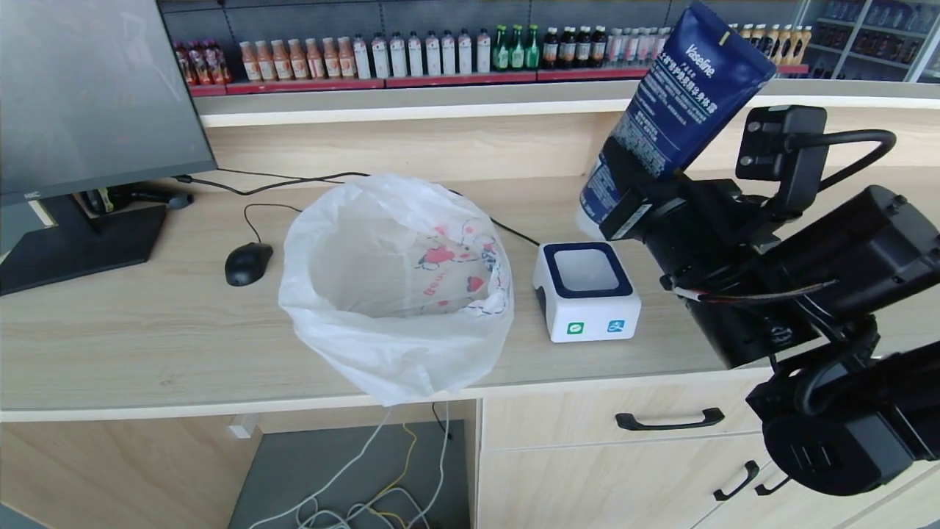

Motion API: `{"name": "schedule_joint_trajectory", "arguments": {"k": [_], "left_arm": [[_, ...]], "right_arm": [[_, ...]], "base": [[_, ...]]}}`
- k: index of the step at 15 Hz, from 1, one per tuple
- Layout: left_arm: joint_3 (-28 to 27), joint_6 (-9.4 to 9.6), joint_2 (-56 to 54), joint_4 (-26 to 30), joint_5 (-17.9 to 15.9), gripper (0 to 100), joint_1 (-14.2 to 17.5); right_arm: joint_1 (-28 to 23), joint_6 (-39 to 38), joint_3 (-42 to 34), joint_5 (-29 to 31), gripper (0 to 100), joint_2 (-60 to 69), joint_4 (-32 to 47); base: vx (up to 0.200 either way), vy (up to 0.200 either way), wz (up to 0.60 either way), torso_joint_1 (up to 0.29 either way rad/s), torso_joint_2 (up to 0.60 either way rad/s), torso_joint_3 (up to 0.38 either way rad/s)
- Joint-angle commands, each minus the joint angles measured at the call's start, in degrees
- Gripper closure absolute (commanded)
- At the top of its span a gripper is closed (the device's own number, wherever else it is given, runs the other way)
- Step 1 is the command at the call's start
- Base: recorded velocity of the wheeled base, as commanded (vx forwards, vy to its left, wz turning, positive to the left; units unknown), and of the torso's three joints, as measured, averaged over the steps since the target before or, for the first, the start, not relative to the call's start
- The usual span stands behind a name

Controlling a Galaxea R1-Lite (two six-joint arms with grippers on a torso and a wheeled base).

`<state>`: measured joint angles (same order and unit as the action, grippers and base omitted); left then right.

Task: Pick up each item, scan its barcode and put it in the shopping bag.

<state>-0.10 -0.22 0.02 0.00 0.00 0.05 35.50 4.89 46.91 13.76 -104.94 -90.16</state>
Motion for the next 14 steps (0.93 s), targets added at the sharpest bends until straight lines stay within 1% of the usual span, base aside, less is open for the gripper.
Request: {"name": "schedule_joint_trajectory", "arguments": {"k": [1,10,12,14], "left_arm": [[0.01,-0.04,-0.02,0.0,0.0,0,-0.05],[0.01,0.04,-0.02,0.0,0.0,0,-0.05],[0.01,0.13,-0.02,0.0,-0.09,0,-0.05],[0.01,0.04,-0.02,0.0,0.0,0,-0.14]], "right_arm": [[-0.25,-0.41,0.64,-0.14,100,0.35,0.16],[-0.17,-0.58,0.29,-0.14,100,2.54,0.16],[-0.17,-1.55,0.11,-0.67,100,2.81,0.16],[-0.08,-0.76,-0.33,-4.1,100,3.42,0.16]], "base": [[0.0,0.2,0.0,0.012,0.01,0.002],[0.0,0.2,0.0,0.001,0.0,0.002],[0.0,0.0,0.0,0.0,0.0,0.0],[0.0,0.0,0.0,0.0,0.0,0.0]]}}
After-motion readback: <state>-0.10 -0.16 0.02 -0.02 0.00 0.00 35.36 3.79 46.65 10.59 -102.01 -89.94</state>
